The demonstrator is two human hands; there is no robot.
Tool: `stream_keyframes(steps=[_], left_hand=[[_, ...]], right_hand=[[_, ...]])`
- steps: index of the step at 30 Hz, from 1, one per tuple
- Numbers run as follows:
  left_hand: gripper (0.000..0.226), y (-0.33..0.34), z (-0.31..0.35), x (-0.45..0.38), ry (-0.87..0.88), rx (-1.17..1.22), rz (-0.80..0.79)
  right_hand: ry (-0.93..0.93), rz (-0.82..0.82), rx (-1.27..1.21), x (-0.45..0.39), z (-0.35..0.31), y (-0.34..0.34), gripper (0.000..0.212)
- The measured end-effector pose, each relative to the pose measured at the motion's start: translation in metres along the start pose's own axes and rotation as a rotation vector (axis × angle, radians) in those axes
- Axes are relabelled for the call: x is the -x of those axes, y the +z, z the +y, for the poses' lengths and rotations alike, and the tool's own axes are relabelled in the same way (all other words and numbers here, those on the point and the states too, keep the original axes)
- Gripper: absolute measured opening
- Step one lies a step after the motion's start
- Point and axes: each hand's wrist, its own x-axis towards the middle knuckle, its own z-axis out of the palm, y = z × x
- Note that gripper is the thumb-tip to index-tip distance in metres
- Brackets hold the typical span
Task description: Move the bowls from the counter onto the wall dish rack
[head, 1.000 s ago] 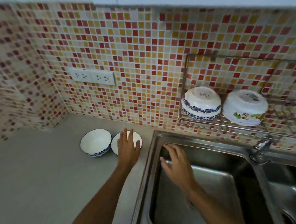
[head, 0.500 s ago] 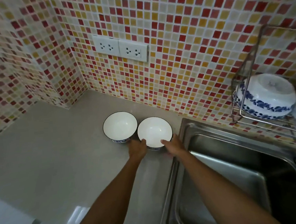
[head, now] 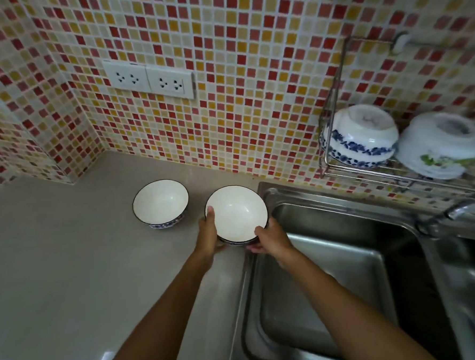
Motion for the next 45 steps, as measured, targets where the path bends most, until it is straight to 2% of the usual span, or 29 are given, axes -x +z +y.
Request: stream_keyframes(steps=[6, 9, 12, 14, 18, 21, 27, 30, 33, 39, 42, 45], left_hand=[[0.059, 0.041, 0.008, 0.068, 0.209, -0.044, -0.098], [0.053, 0.06, 0.016, 0.098, 0.309, -0.001, -0.096], [0.05, 0.073, 0.026, 0.12, 0.379, 0.017, -0.151], [0.042, 0.088, 0.036, 0.133, 0.421, 0.018, -0.205], [0.039, 0.131, 0.057, 0.153, 0.536, -0.005, -0.289], [0.043, 0.167, 0.069, 0.16, 0.582, -0.069, -0.288], [0.051, 0.236, 0.095, 0.169, 0.639, -0.128, -0.303], [0.069, 0.263, 0.109, 0.167, 0.689, -0.21, -0.312], [0.057, 0.287, 0.123, 0.167, 0.752, -0.223, -0.248], [0.078, 0.337, 0.15, 0.167, 0.948, -0.325, -0.118], [0.075, 0.357, 0.16, 0.159, 1.172, -0.526, -0.105], [0.092, 0.37, 0.158, 0.147, 1.345, -0.789, -0.156]], right_hand=[[-0.137, 0.0, 0.025, 0.07, -0.001, -0.053, 0.041], [-0.284, 0.04, 0.075, 0.102, -0.009, -0.088, 0.038], [-0.534, 0.32, 0.245, 0.131, -0.02, -0.132, 0.025], [-0.665, 0.491, 0.27, 0.146, -0.028, -0.163, 0.02], [-0.819, 0.796, 0.397, 0.155, -0.049, -0.223, 0.027], [-0.824, 0.895, 0.498, 0.149, -0.058, -0.265, 0.03], [-0.769, 0.939, 0.891, 0.125, -0.047, -0.323, 0.028], [-0.837, 0.983, 0.948, 0.116, -0.038, -0.335, 0.021], [-0.883, 1.029, 0.942, 0.113, -0.035, -0.335, 0.02], [-0.903, 1.044, 0.95, 0.103, -0.029, -0.34, 0.03], [-0.931, 1.074, 0.95, 0.101, -0.028, -0.339, 0.028], [-0.941, 1.101, 0.937, 0.1, -0.027, -0.34, 0.027]])
